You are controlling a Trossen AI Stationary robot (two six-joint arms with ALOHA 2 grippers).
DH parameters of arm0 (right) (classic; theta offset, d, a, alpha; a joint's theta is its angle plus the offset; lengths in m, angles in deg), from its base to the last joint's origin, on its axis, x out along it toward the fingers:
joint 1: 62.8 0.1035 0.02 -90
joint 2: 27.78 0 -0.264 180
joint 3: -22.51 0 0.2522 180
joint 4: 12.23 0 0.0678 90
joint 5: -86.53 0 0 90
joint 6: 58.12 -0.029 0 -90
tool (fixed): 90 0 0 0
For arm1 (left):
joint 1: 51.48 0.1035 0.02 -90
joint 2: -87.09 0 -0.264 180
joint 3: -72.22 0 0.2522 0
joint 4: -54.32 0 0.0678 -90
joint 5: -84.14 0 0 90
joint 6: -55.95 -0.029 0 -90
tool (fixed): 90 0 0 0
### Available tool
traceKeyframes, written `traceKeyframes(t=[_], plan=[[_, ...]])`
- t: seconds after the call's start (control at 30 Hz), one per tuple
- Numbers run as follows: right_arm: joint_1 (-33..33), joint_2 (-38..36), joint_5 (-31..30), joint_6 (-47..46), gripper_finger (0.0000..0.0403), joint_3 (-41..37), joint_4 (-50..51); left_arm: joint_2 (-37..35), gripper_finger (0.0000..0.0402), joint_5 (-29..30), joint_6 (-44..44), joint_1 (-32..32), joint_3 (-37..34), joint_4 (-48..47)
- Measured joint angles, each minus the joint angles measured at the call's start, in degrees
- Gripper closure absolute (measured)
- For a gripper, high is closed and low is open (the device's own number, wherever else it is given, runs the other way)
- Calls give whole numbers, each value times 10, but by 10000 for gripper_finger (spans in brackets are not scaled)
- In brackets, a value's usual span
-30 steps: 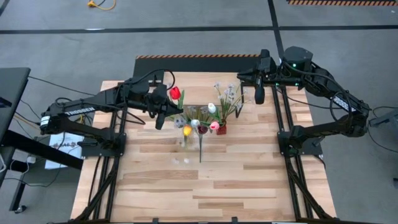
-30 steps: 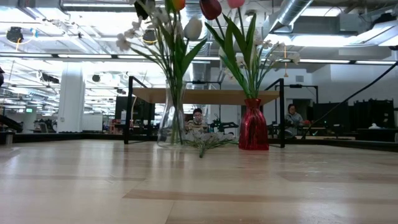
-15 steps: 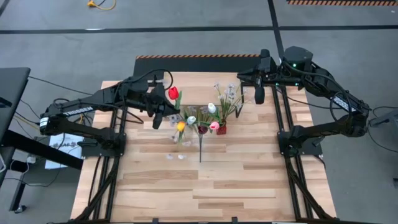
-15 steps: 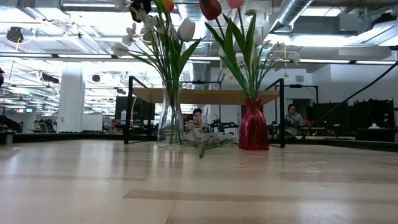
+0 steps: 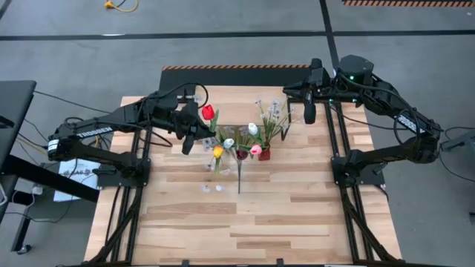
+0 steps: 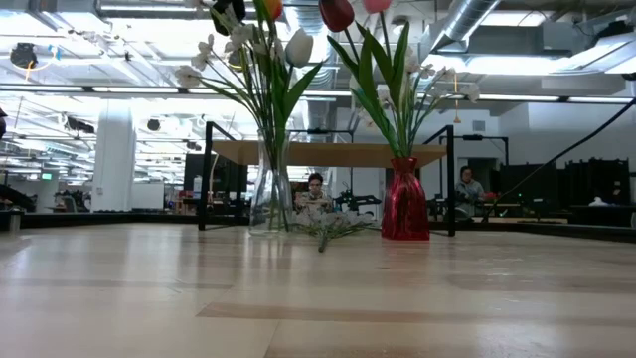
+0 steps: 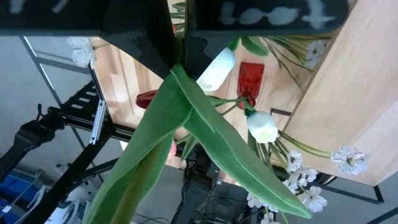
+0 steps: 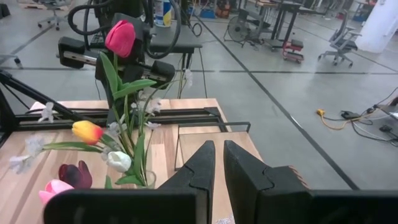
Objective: Pick and place flowers into a vace then onto a shelf
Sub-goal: Put the red flower into the transparent vase
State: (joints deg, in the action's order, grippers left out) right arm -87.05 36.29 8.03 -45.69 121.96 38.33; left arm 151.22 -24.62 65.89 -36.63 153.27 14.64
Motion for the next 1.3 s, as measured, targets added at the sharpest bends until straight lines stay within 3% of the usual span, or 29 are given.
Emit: traceKeyframes(t=[0.63, 0.93, 1.3], plan=[[0, 0, 0, -4, 376, 0, 0, 16, 401, -18, -26, 18, 0, -13], [0, 0, 0, -4, 376, 0, 0, -1, 401, -67, 2, 46, -71, 70], [0, 0, -1, -10, 376, 0, 0, -3, 401, -82, -14, 67, -83, 59]])
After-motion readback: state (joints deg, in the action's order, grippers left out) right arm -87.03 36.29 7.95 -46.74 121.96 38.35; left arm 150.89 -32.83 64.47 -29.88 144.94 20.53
